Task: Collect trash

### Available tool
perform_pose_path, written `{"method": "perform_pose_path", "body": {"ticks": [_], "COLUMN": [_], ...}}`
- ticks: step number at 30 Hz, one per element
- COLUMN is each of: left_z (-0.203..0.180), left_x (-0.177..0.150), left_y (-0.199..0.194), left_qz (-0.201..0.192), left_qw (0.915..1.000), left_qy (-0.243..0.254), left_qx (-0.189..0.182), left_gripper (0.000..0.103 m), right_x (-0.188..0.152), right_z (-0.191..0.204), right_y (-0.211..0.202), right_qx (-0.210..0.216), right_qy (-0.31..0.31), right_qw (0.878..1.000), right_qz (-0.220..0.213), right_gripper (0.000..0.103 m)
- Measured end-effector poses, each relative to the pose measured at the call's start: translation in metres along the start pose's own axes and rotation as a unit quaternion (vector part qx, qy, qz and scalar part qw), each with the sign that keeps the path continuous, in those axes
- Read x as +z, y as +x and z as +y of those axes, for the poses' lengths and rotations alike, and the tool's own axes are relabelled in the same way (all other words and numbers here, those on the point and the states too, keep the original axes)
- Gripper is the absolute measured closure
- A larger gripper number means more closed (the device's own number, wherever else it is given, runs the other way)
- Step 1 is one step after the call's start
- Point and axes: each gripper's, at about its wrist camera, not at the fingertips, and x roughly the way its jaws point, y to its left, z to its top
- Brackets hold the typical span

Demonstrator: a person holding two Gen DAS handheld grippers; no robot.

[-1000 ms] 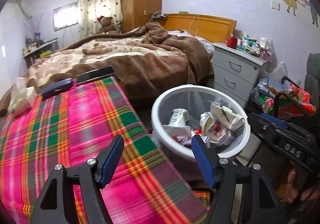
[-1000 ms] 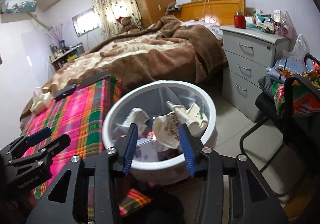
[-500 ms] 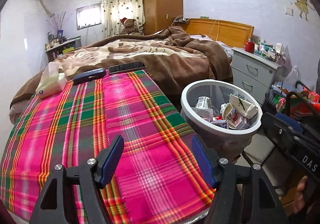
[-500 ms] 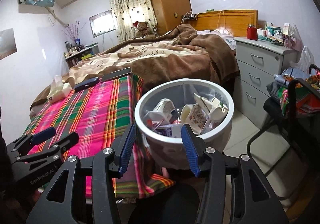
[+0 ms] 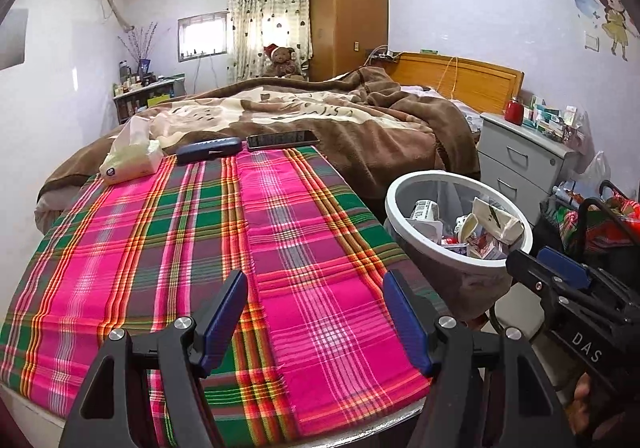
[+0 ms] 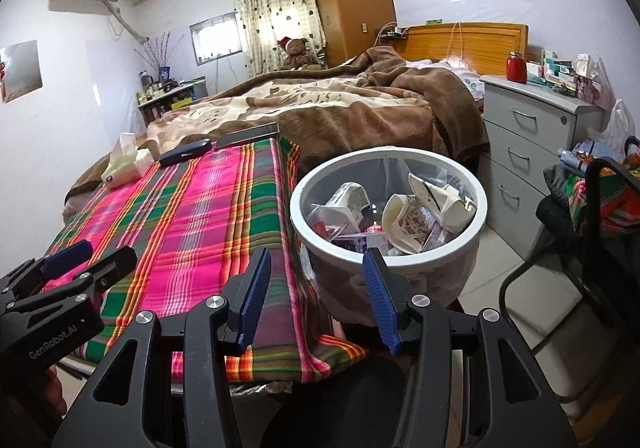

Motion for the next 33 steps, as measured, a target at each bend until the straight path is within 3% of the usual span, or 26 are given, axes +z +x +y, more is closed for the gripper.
{"method": "perform_pose_path", "body": {"ticks": [33], "left_z": [0.0034], "left_x": [-0.0031], "left_y": [-0.0008], "left_qz": [0.002], "left_qw": [1.0], "left_qy": [-0.004], "left_qx": [0.0], "left_gripper": [0.033], "right_x": [-0.0035], "right_z": [0.0038], "right_y": [-0.0015], "right_qx": [-0.004], "right_qy": [0.008], "right_qw": [1.0], "right_qz": [0.004], "right_gripper": [0.054]}}
